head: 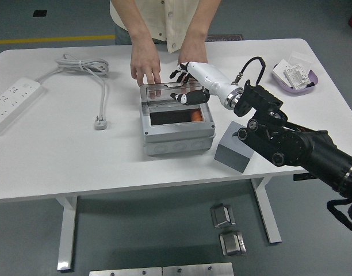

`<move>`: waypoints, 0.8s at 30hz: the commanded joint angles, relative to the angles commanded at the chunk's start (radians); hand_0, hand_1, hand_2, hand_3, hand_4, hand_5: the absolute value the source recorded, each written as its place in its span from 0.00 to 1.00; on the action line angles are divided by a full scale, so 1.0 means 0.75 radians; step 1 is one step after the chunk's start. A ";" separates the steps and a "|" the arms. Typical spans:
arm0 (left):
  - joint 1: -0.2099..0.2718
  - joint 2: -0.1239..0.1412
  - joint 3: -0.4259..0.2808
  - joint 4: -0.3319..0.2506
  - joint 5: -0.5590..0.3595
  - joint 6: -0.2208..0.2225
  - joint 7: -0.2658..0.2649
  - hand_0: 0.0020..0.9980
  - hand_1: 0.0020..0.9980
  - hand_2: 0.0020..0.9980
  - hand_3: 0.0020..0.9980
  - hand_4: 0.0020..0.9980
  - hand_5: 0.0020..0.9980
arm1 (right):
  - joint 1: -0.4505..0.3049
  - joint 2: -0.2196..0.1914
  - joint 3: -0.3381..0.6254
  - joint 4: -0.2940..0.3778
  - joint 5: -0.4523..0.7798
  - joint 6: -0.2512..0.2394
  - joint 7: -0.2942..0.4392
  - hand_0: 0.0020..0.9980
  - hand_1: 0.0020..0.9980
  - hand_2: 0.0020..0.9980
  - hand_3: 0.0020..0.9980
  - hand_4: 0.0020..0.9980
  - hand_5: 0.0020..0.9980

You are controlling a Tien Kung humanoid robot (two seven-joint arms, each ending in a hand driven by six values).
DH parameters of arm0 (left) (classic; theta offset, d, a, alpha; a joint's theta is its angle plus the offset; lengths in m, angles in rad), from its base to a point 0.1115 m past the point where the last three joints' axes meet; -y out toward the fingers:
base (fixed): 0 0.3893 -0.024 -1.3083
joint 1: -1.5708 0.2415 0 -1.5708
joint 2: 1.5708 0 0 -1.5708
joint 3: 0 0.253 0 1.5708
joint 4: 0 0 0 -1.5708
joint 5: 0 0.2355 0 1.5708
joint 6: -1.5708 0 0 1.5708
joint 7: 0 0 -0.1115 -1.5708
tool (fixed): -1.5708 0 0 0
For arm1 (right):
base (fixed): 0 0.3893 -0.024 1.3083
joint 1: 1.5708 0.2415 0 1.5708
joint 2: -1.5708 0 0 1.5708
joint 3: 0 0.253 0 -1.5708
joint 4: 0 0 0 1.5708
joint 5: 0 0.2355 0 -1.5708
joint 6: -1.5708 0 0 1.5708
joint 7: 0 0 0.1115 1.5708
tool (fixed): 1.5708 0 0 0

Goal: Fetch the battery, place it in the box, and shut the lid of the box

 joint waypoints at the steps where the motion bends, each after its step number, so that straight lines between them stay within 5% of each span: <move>1: 0.001 -0.001 0.000 0.000 0.000 0.000 0.000 0.63 0.62 0.60 0.63 0.69 0.18 | -0.004 -0.002 -0.004 0.009 -0.002 -0.001 -0.002 0.68 0.58 0.62 0.70 0.77 0.31; 24: 0.009 -0.010 -0.013 0.000 0.004 0.001 0.001 0.63 0.62 0.60 0.63 0.69 0.18 | -0.101 -0.059 -0.049 0.232 -0.063 -0.011 -0.061 0.67 0.57 0.62 0.70 0.77 0.32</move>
